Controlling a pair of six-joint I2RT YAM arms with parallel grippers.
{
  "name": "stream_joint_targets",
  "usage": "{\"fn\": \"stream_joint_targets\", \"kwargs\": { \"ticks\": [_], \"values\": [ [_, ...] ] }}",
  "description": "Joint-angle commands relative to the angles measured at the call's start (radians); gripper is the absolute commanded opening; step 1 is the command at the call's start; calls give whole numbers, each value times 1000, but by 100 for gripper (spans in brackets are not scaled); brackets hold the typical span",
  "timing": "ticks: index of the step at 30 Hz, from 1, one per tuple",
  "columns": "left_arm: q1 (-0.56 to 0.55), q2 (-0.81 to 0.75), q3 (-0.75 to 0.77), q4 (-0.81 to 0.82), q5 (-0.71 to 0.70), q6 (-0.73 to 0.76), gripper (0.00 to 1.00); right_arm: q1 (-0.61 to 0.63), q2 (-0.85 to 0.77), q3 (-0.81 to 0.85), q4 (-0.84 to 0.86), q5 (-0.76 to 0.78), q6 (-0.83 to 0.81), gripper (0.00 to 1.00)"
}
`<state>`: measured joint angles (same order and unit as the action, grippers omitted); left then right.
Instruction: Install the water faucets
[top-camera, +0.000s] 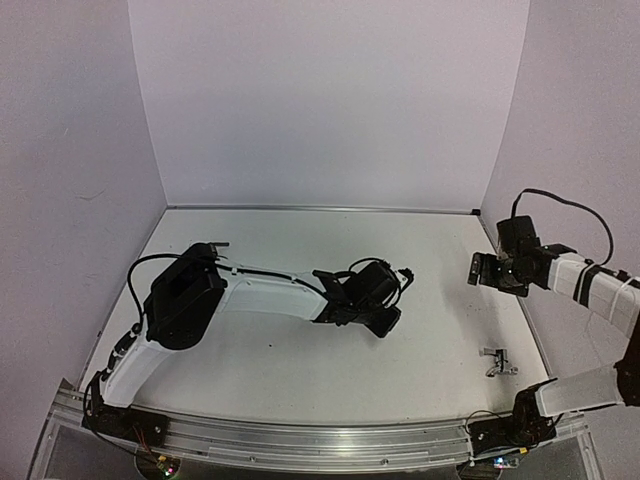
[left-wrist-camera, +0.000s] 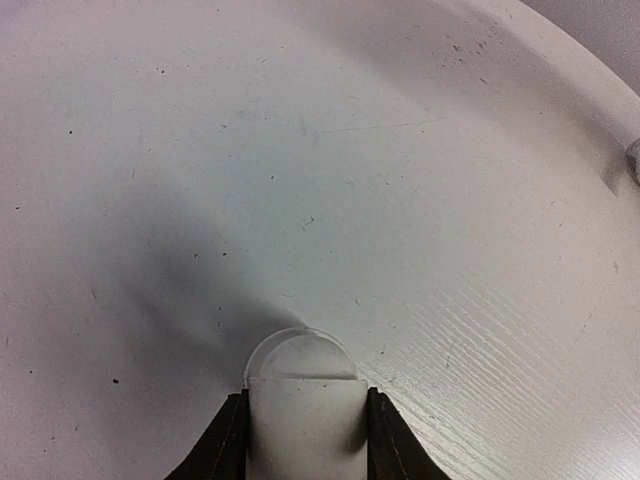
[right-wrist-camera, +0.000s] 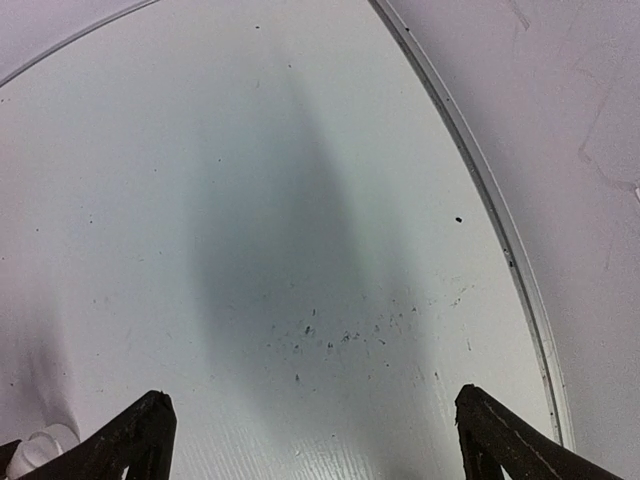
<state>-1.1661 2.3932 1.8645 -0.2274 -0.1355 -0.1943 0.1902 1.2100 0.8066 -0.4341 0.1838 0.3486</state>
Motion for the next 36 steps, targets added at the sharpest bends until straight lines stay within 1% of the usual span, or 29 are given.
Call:
{"fn": "stream_joint_targets", "kwargs": {
  "ticks": [1,3,5,10,12,14,15,20,22,24,25,29,31,33,35,36],
  "values": [
    [10,-8,35,-19,-9,24,37,-10,72,113,-149,-65,68,98],
    [11,-23,28,-20,12,20,49,-18,100,134,-206,-101,104,98],
    [9,-42,26,-22,19,13,58,-37,116,136,-255,-132,124,98],
    [11,-92,19,-28,37,13,74,-120,145,118,-317,-234,111,98],
    [11,-116,20,-34,53,13,78,-129,160,120,-342,-260,116,98],
    [12,-141,24,-45,63,10,86,-129,173,121,-365,-272,130,98],
    [13,-156,24,-51,68,7,88,-130,185,129,-397,-255,152,98],
    [22,-256,-7,-62,77,-9,91,-126,238,134,-563,-153,389,98],
    [25,-293,-28,-64,70,-9,91,-114,233,127,-619,-94,476,98],
    [29,-331,-56,-62,58,-10,91,-96,212,129,-659,-8,536,98],
    [30,-348,-67,-62,54,-9,91,-93,199,125,-664,8,561,98],
    [37,-407,-111,-62,44,-2,91,-90,182,100,-656,15,625,98],
    [43,-429,-135,-63,47,-5,92,-89,198,85,-639,16,624,98],
    [49,-450,-160,-61,44,-9,91,-86,226,72,-606,-27,604,92],
    [53,-471,-180,-61,40,-10,92,-60,263,71,-602,-52,626,89],
    [54,-478,-191,-59,38,-9,91,-33,275,73,-602,-40,634,88]
  ]
}}
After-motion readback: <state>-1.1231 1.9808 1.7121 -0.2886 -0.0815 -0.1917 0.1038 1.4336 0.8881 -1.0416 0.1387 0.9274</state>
